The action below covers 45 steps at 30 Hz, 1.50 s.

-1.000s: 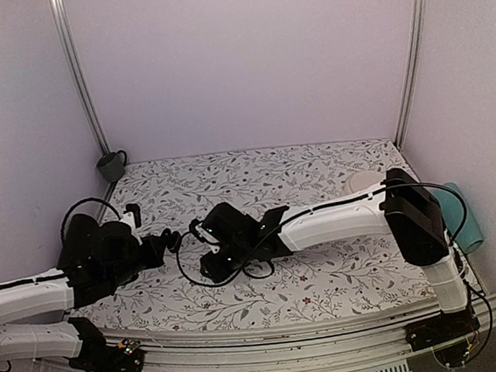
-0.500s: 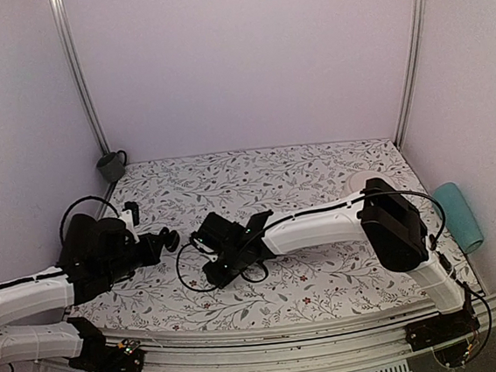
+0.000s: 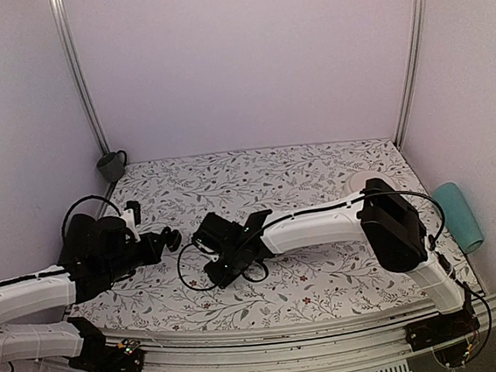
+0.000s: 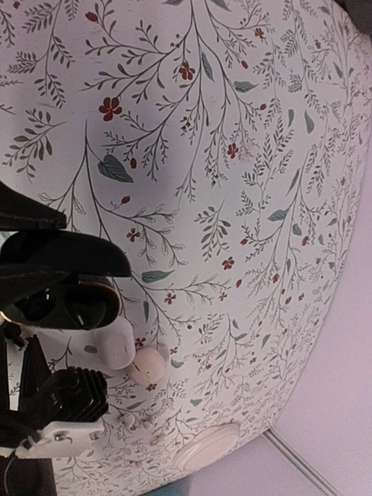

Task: Insert the wireless bluetooth earbuds into the charging case
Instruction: Pick up the left earbud from the center of the board.

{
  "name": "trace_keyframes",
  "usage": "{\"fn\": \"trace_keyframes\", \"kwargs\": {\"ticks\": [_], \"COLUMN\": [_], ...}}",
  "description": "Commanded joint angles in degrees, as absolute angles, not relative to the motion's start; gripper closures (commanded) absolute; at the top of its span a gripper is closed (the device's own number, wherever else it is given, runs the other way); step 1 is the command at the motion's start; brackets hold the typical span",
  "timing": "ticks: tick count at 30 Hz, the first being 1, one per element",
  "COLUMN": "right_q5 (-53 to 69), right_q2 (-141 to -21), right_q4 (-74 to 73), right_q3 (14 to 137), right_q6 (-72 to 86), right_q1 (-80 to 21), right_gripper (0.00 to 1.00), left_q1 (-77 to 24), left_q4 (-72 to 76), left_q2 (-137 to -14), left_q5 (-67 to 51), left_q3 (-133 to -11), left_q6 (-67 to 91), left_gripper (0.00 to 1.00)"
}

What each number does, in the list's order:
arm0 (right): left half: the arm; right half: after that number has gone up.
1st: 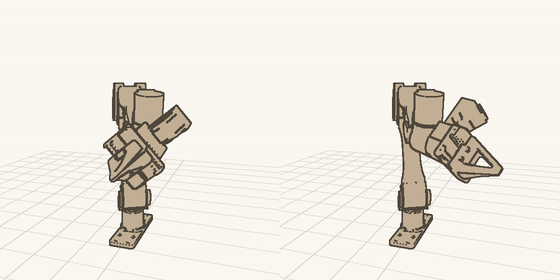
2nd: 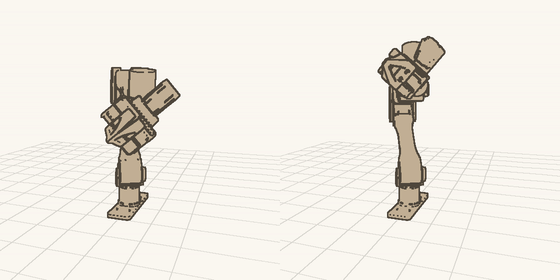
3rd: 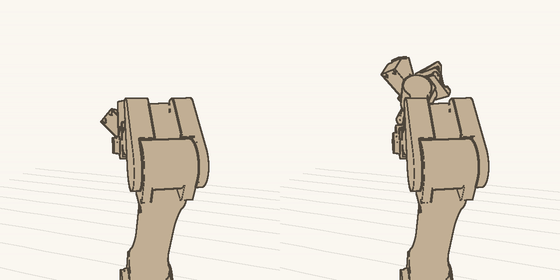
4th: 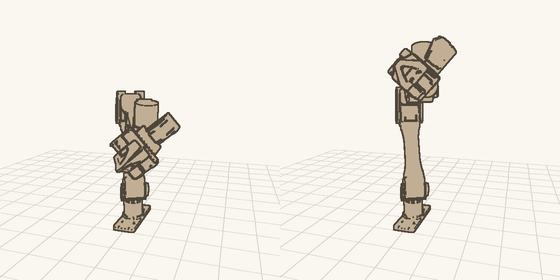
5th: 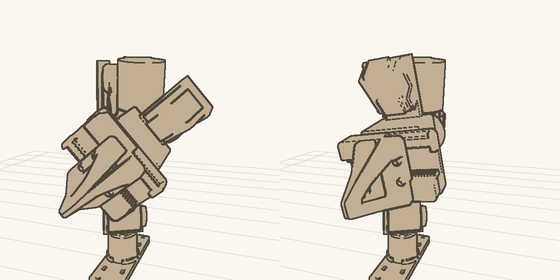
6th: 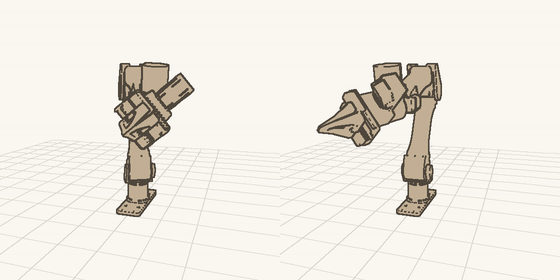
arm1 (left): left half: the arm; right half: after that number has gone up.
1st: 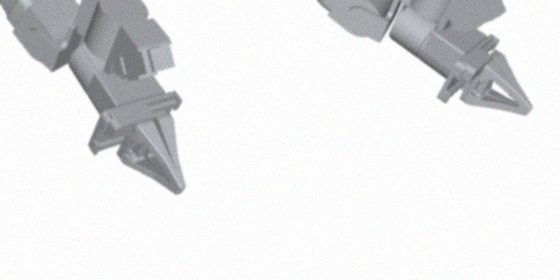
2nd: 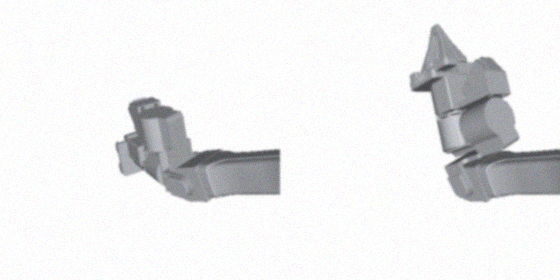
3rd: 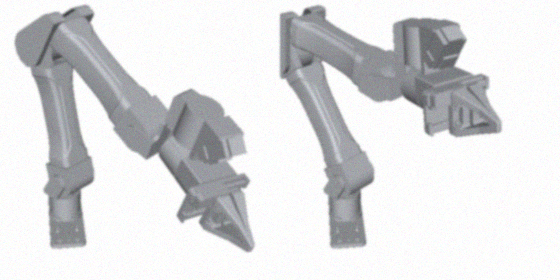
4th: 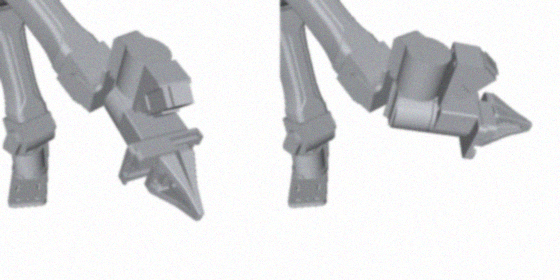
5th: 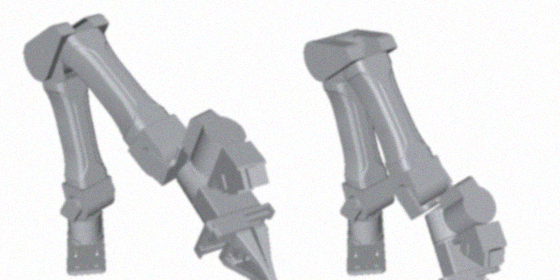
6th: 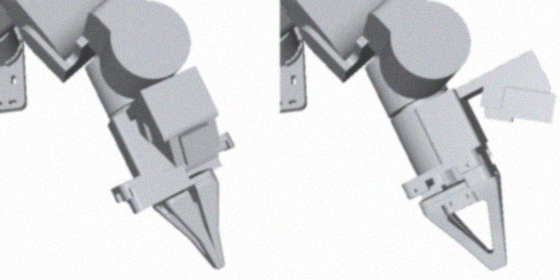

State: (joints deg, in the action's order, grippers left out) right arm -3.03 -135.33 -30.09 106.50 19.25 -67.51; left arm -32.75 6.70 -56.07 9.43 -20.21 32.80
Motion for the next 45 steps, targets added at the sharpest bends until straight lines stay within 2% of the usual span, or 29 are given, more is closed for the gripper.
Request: {"fn": "trace_keyframes", "kwargs": {"ticks": [1, 10, 25, 36, 45], "right_q5": [-4.07, -4.85, -7.91, -12.08, -11.01], "right_q2": [-137.57, -139.91, -145.27, -144.13, -143.60], "right_q4": [-31.60, -35.43, -42.83, -47.54, -48.08], "right_q3": [109.85, 113.45, 122.02, 121.91, 121.99], "right_q6": [19.17, 22.99, 29.46, 31.29, 31.56], "right_q1": [-67.89, -68.49, -68.84, -69.41, -69.43], "right_gripper": [0.65, 0.71, 0.73, 0.74, 0.75], "left_q1": [-31.91, -31.90, -31.90, -31.90, -31.90], "left_q4": [8.85, 8.76, 8.94, 9.13, 9.92], "left_q2": [-56.72, -56.84, -57.05, -57.39, -58.29], "left_q5": [8.69, 8.10, 7.34, 6.96, 6.54], "left_q3": [-21.08, -21.22, -22.13, -21.80, -21.69], "left_q6": [32.26, 32.31, 31.81, 31.92, 32.32], "left_gripper": [1.00, 1.00, 1.00, 1.00, 1.00]}}
